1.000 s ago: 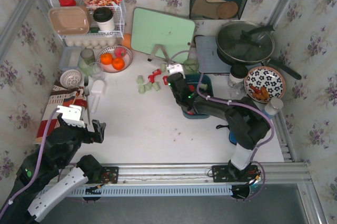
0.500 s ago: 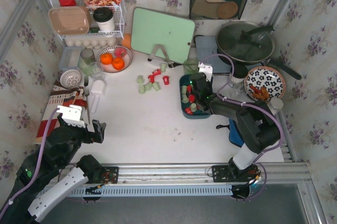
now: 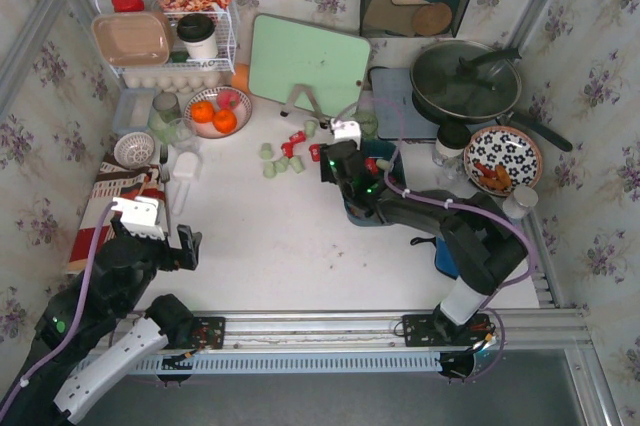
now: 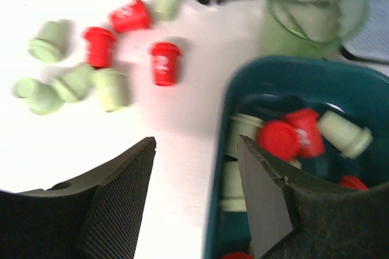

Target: Mix the coffee capsules in the storage basket

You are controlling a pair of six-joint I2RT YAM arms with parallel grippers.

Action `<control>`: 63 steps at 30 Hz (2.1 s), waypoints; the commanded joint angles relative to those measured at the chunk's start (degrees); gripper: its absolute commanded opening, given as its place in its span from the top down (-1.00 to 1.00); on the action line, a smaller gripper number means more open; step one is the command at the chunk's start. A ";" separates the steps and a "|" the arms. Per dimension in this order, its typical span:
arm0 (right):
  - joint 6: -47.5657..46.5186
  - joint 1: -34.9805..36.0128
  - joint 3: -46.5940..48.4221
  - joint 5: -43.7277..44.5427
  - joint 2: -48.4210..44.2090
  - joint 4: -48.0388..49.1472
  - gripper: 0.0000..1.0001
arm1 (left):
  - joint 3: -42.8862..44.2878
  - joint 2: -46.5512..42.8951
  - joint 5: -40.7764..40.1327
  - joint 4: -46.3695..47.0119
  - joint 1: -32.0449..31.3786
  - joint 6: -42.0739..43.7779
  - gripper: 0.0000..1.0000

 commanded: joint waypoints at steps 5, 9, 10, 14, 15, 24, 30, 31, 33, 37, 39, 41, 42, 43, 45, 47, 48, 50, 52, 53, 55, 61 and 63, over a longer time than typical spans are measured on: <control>-4.57 2.21 12.30 -15.65 12.52 2.22 -0.27 | 0.21 0.71 1.08 1.43 0.81 1.00 -0.98; -4.67 2.24 19.65 -16.39 21.39 -1.06 -0.27 | 0.19 0.54 1.26 1.43 0.91 1.00 -0.98; -4.63 2.25 20.64 -16.26 22.80 -1.51 -0.28 | 0.19 0.42 1.28 1.37 0.91 1.04 -0.99; -4.71 2.15 23.35 -15.92 26.52 -1.82 -0.26 | 0.19 0.40 1.51 1.51 0.91 1.32 -0.99; -4.79 2.04 23.96 -15.92 27.13 -2.14 -0.25 | 0.19 0.44 1.62 1.54 0.87 1.27 -0.99; -4.93 0.74 25.57 -16.55 29.70 -2.30 0.01 | 0.13 0.31 1.98 1.59 1.01 1.44 -0.98; -5.37 0.04 25.23 -19.70 29.50 -0.90 0.41 | 0.10 0.11 1.85 1.52 1.08 1.36 -0.99; -5.41 0.07 24.92 -19.99 29.18 -0.64 0.46 | 0.16 0.09 1.81 1.47 1.09 1.36 -0.99; -5.13 0.02 24.05 -20.52 28.21 -0.13 0.51 | 0.10 -0.07 1.64 1.46 1.09 1.27 -0.98; -3.96 0.06 20.72 -21.44 24.23 1.62 0.74 | 0.09 -0.05 1.37 1.46 1.08 1.18 -0.98; -3.24 0.01 18.37 -21.52 21.25 2.92 0.78 | 0.10 0.03 1.34 1.46 1.09 1.19 -0.98; -2.80 -0.01 16.14 -21.03 18.41 3.54 0.80 | 0.19 0.18 1.32 1.46 1.17 1.19 -0.98; -2.66 0.04 15.46 -20.66 17.01 3.57 0.81 | 0.19 0.24 1.34 1.46 1.17 1.18 -0.99; -2.53 0.04 14.73 -20.18 15.71 3.53 0.81 | 0.19 0.29 1.34 1.46 1.22 1.18 -0.98; -2.28 0.05 12.96 -18.43 12.66 3.42 0.81 | 0.19 0.27 1.36 1.38 1.26 1.18 -0.99; -2.08 0.01 11.27 -16.47 10.36 3.65 0.82 | 0.19 0.19 1.37 1.38 1.34 1.10 -0.98; -2.01 -0.03 10.42 -15.29 9.08 3.79 0.82 | 0.19 0.20 1.34 1.37 1.35 1.09 -0.99; -2.14 -0.12 8.81 -13.17 6.77 4.00 0.83 | 0.19 0.20 1.32 1.37 1.38 1.09 -0.98; -2.42 -0.12 7.03 -10.08 4.89 4.02 0.82 | 0.19 0.13 1.32 1.37 1.44 1.05 -0.98; -2.35 -0.19 6.18 -8.04 3.88 4.06 0.82 | 0.17 0.11 1.36 1.39 1.47 1.01 -0.99; -1.79 -0.75 4.14 -4.84 2.27 4.33 0.82 | 0.19 0.05 1.29 1.37 1.44 1.08 -0.99; 1.78 -3.96 -1.16 -1.24 0.01 4.59 0.80 | 0.17 0.16 1.54 1.39 1.53 1.09 -0.98; 3.17 -5.23 -2.26 -0.89 0.07 4.26 0.78 | 0.15 0.17 1.54 1.37 1.53 1.09 -0.98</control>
